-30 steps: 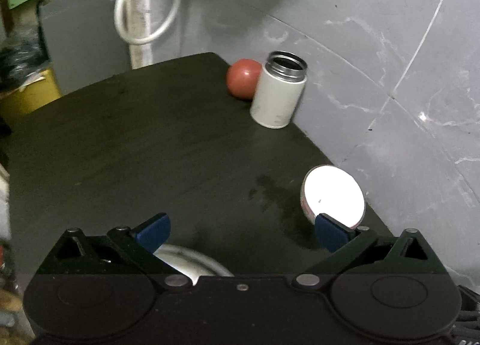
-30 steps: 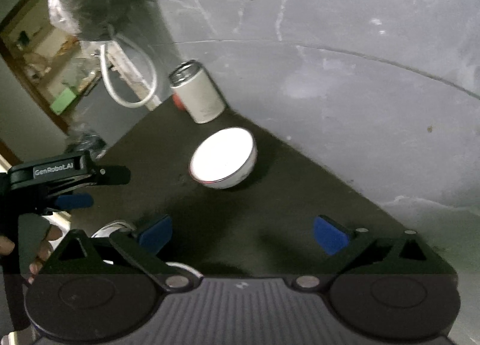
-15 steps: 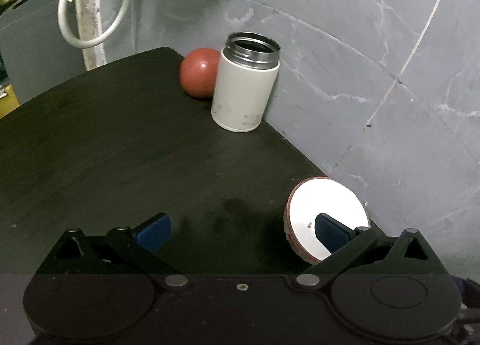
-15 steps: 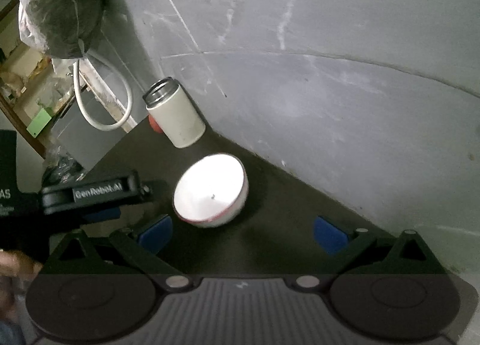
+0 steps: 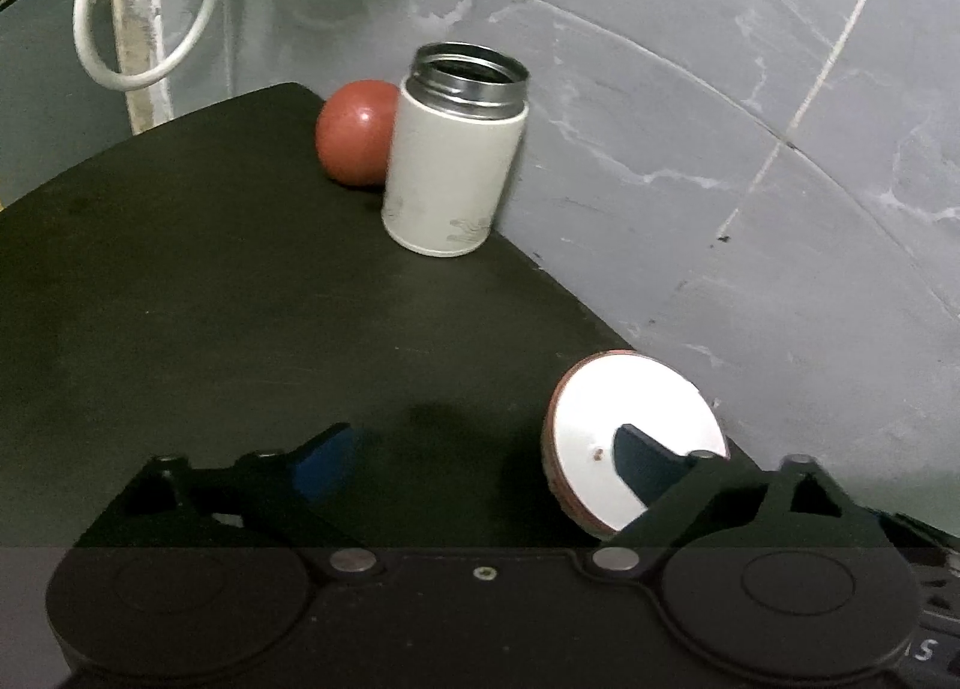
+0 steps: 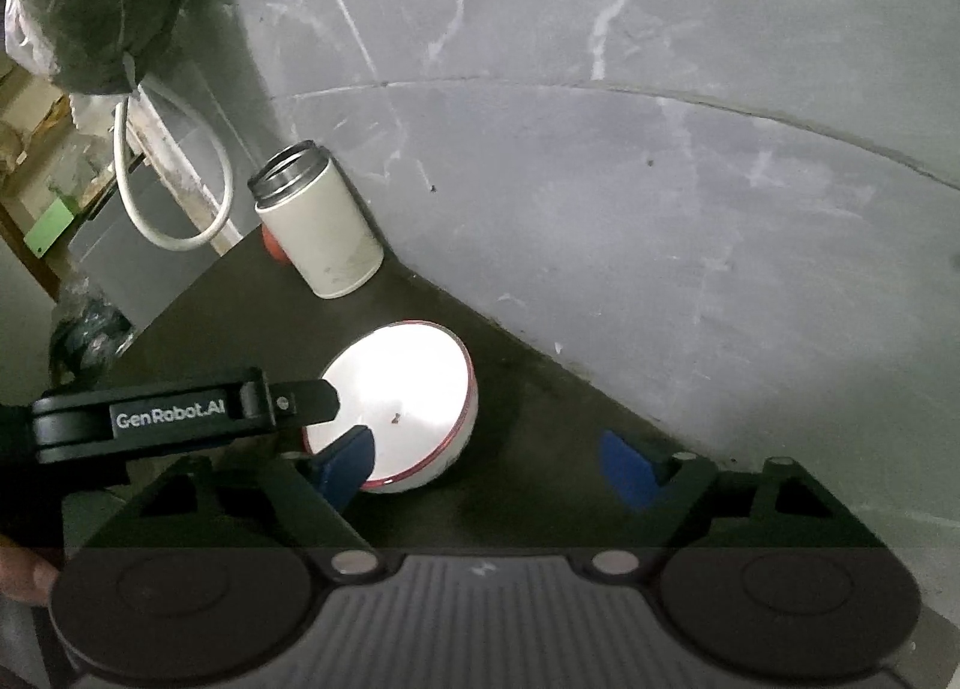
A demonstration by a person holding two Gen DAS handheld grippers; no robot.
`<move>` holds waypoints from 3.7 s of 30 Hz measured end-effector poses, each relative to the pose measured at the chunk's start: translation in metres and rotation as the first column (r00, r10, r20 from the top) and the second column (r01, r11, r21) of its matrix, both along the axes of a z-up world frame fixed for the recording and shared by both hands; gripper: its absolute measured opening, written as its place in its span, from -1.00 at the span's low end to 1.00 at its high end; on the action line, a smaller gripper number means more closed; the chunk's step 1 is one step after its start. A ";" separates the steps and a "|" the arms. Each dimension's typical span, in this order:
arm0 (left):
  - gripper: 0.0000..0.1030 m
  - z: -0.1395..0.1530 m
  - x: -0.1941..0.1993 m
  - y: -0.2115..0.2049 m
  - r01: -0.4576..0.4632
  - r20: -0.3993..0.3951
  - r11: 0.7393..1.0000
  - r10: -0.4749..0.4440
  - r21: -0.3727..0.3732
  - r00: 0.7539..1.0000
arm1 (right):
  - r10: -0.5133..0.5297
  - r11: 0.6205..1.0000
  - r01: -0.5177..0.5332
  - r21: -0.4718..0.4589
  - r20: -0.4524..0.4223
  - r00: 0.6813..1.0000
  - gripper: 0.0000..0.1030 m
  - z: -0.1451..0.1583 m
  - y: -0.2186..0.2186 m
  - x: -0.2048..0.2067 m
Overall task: Organize plates and bowls
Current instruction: 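Grip the rim of the second white bowl with both grippers, then lift the second white bowl and lower it into the first white bowl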
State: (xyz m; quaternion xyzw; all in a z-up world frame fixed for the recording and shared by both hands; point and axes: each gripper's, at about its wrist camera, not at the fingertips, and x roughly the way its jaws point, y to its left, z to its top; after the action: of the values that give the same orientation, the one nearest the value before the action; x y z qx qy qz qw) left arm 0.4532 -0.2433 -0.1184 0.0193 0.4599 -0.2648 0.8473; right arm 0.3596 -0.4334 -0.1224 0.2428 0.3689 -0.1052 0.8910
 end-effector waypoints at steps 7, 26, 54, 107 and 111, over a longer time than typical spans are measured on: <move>0.01 -0.006 0.002 -0.009 0.021 -0.033 1.000 -0.022 -0.013 0.999 | 0.036 0.999 -0.036 -0.003 -0.006 0.999 0.11 -0.003 0.002 0.011; -0.75 -0.012 -0.003 -0.021 0.035 -0.081 0.999 -0.035 -0.013 0.996 | 0.113 0.993 -0.113 0.018 0.006 0.994 -0.51 -0.007 0.003 0.015; -0.75 0.060 -0.075 0.023 -0.096 0.026 0.994 0.097 -0.043 0.995 | 0.313 0.947 -0.321 0.023 0.167 0.935 -0.57 0.058 0.007 -0.031; -0.75 0.044 -0.201 0.060 -0.233 -0.120 0.972 0.233 0.013 0.965 | 0.582 0.809 -0.580 0.094 0.005 0.813 -0.57 0.045 0.026 -0.128; -0.74 0.042 -0.201 0.059 -0.230 -0.125 0.973 0.231 0.021 0.965 | 0.582 0.809 -0.579 0.102 -0.001 0.813 -0.57 0.044 0.026 -0.125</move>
State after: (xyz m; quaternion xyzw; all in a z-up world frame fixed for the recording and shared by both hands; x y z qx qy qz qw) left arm 0.2524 -0.1845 -0.0765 -0.0485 0.5128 -0.1636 0.8414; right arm 0.2341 -0.4072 -0.0783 0.1596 0.4444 0.1858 0.8617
